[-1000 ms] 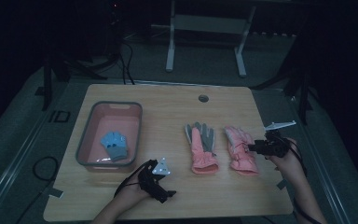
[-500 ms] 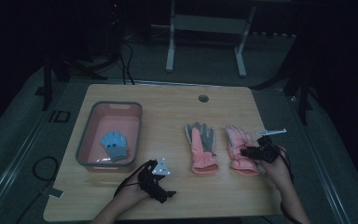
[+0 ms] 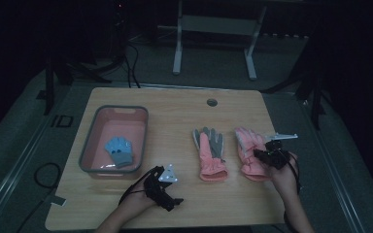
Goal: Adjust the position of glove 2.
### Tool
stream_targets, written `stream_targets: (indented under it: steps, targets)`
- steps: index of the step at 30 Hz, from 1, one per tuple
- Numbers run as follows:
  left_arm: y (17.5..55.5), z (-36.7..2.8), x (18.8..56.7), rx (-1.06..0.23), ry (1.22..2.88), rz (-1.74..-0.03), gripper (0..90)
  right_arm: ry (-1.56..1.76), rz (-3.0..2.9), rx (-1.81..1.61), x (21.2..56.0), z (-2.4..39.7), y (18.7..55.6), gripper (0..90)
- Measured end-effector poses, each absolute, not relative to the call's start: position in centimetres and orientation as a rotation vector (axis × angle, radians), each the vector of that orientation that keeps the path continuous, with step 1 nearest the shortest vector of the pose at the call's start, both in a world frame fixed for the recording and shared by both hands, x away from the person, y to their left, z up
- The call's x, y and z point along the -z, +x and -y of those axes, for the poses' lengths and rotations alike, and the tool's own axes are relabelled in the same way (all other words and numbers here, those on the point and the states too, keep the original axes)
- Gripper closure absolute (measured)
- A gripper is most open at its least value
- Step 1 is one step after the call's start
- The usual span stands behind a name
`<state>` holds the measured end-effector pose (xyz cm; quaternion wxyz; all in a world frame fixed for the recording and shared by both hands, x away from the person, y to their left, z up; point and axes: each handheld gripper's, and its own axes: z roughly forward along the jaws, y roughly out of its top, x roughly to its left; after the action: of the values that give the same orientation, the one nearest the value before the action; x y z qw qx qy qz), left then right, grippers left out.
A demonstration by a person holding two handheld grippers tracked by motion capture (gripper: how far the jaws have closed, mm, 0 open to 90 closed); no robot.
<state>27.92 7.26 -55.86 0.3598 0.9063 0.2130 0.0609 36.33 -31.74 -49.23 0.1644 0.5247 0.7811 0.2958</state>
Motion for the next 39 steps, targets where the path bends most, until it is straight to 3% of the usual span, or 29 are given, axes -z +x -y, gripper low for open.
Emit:
stream_targets:
  steps: [9, 18, 31, 39]
  targets:
    - [27.9, -7.3, 55.9, -0.158, 2.339, -0.549, 2.7, 1.445, -2.134, -0.895, 43.5, 29.7, 35.9, 89.6]
    - [27.9, -7.2, 55.9, -0.163, 2.335, -0.549, 2.7, 1.367, -2.156, -0.962, 41.5, 25.8, 35.7, 89.5]
    - [27.8, -7.1, 55.9, -0.165, 2.342, -0.538, 2.7, 1.360, -2.194, -0.998, 41.6, 20.3, 34.8, 89.5]
    - [27.8, -7.2, 55.8, -0.166, 2.338, -0.539, 2.6, 1.392, -2.203, -0.954, 43.7, 17.9, 34.3, 89.5]
